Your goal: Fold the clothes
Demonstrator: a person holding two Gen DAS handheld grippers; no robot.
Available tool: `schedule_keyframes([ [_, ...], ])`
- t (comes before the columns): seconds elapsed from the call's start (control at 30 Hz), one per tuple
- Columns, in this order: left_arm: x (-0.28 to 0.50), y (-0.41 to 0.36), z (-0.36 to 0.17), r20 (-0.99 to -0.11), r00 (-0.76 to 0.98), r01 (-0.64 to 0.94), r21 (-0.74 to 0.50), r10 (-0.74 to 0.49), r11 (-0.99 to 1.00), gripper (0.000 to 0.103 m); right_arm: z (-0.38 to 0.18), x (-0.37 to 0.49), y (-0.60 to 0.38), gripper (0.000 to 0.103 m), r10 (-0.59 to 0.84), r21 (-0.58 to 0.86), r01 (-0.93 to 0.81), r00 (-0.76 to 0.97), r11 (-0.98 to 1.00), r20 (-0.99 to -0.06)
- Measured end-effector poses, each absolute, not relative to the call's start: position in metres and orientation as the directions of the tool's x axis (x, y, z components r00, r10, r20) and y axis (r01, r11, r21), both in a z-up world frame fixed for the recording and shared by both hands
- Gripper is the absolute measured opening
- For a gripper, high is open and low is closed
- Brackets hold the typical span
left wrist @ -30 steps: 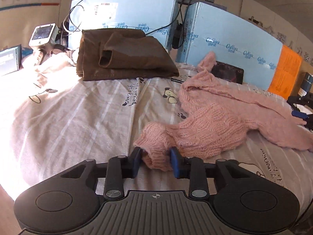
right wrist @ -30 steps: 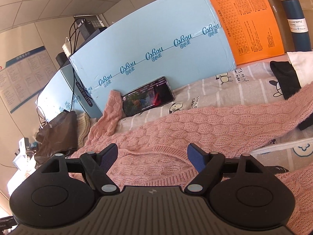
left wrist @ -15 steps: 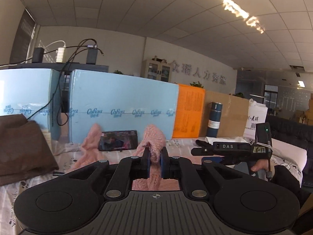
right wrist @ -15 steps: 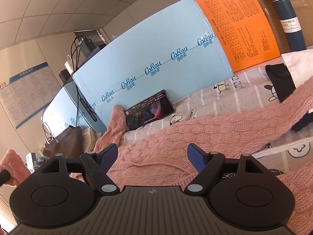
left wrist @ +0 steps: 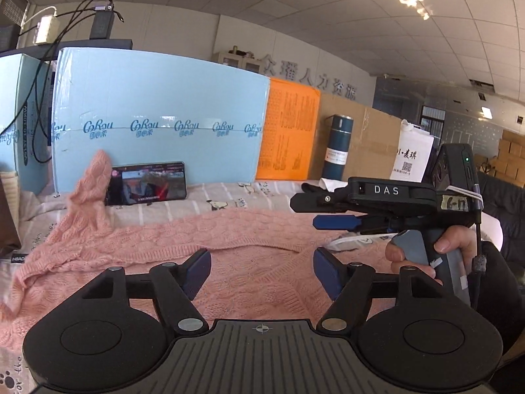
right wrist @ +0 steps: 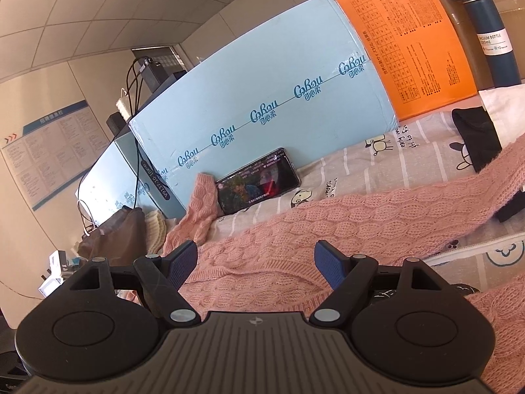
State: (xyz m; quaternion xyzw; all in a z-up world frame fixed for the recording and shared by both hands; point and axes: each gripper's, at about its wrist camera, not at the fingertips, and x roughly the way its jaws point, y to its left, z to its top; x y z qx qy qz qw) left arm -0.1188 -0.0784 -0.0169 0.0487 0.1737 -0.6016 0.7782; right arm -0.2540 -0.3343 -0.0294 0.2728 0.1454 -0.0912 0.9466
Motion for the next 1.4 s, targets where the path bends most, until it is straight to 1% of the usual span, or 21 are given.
schedule_keyframes([
  [0.1,-0.107,-0.070,-0.017,-0.357,0.310,0.927,-0.092,-0.881,0.363,0.074,-0.030,-0.251,-0.330,0.078,-0.066,0.472,0.230,0.939,0.851,-0.339],
  [0.23,-0.093,-0.057,-0.029,-0.437,0.427,0.880,-0.002,-0.792,0.476,0.077,-0.031,-0.247,-0.324,0.083,-0.031,0.447,0.200,0.933,0.872,-0.357],
  [0.3,-0.090,-0.052,-0.036,-0.475,0.451,0.868,0.037,-0.756,0.495,0.080,-0.032,-0.243,-0.316,0.085,0.005,0.417,0.164,0.927,0.894,-0.375],
  [0.33,-0.090,-0.053,-0.039,-0.491,0.450,0.870,0.054,-0.746,0.490,0.080,-0.033,-0.241,-0.309,0.087,0.011,0.380,0.149,0.921,0.913,-0.388],
  [0.4,-0.090,-0.054,-0.045,-0.524,0.449,0.874,0.087,-0.724,0.479,0.081,-0.035,-0.237,-0.293,0.088,0.001,0.286,0.131,0.908,0.949,-0.420],
  [0.5,-0.090,-0.056,-0.054,-0.567,0.445,0.879,0.131,-0.693,0.458,0.081,-0.043,-0.227,-0.272,0.088,-0.065,0.134,0.146,0.876,0.980,-0.478],
  [0.53,-0.088,-0.056,-0.052,-0.568,0.434,0.886,0.128,-0.699,0.445,0.081,-0.045,-0.224,-0.268,0.088,-0.085,0.096,0.152,0.864,0.984,-0.496],
  [0.63,-0.078,-0.056,-0.042,-0.565,0.386,0.907,0.086,-0.729,0.413,0.082,-0.053,-0.216,-0.266,0.088,-0.115,0.050,0.169,0.830,0.984,-0.546],
  [0.67,-0.074,-0.056,-0.038,-0.556,0.377,0.910,0.073,-0.740,0.409,0.082,-0.053,-0.216,-0.268,0.088,-0.119,0.057,0.179,0.828,0.982,-0.547],
  [0.83,-0.027,-0.069,-0.007,-0.461,0.389,0.901,0.011,-0.797,0.434,0.082,-0.042,-0.231,-0.301,0.088,-0.106,0.273,0.244,0.894,0.931,-0.436],
  [0.93,0.017,-0.090,0.009,-0.410,0.374,0.882,-0.120,-0.832,0.455,0.082,-0.037,-0.242,-0.327,0.088,-0.107,0.436,0.275,0.922,0.857,-0.371],
  [0.97,0.033,-0.098,0.011,-0.406,0.369,0.873,-0.156,-0.836,0.461,0.082,-0.037,-0.246,-0.337,0.088,-0.111,0.490,0.291,0.925,0.822,-0.363],
  [1.0,0.047,-0.110,0.010,-0.412,0.387,0.861,-0.160,-0.825,0.483,0.082,-0.038,-0.248,-0.345,0.088,-0.120,0.529,0.310,0.924,0.790,-0.362],
  [1.13,0.098,-0.156,0.005,-0.431,0.458,0.808,-0.164,-0.777,0.566,0.082,-0.043,-0.251,-0.365,0.088,-0.182,0.588,0.402,0.899,0.702,-0.398],
  [1.27,0.123,-0.189,-0.009,-0.438,0.482,0.816,-0.093,-0.759,0.571,0.082,-0.046,-0.251,-0.370,0.088,-0.194,0.599,0.422,0.892,0.681,-0.409],
  [1.37,0.133,-0.211,-0.023,-0.480,0.488,0.823,-0.026,-0.729,0.568,0.081,-0.048,-0.252,-0.370,0.088,-0.197,0.599,0.430,0.888,0.675,-0.415],
  [1.4,0.136,-0.218,-0.029,-0.496,0.490,0.826,0.000,-0.717,0.564,0.067,-0.048,-0.252,-0.370,0.088,-0.198,0.599,0.432,0.887,0.674,-0.417],
])
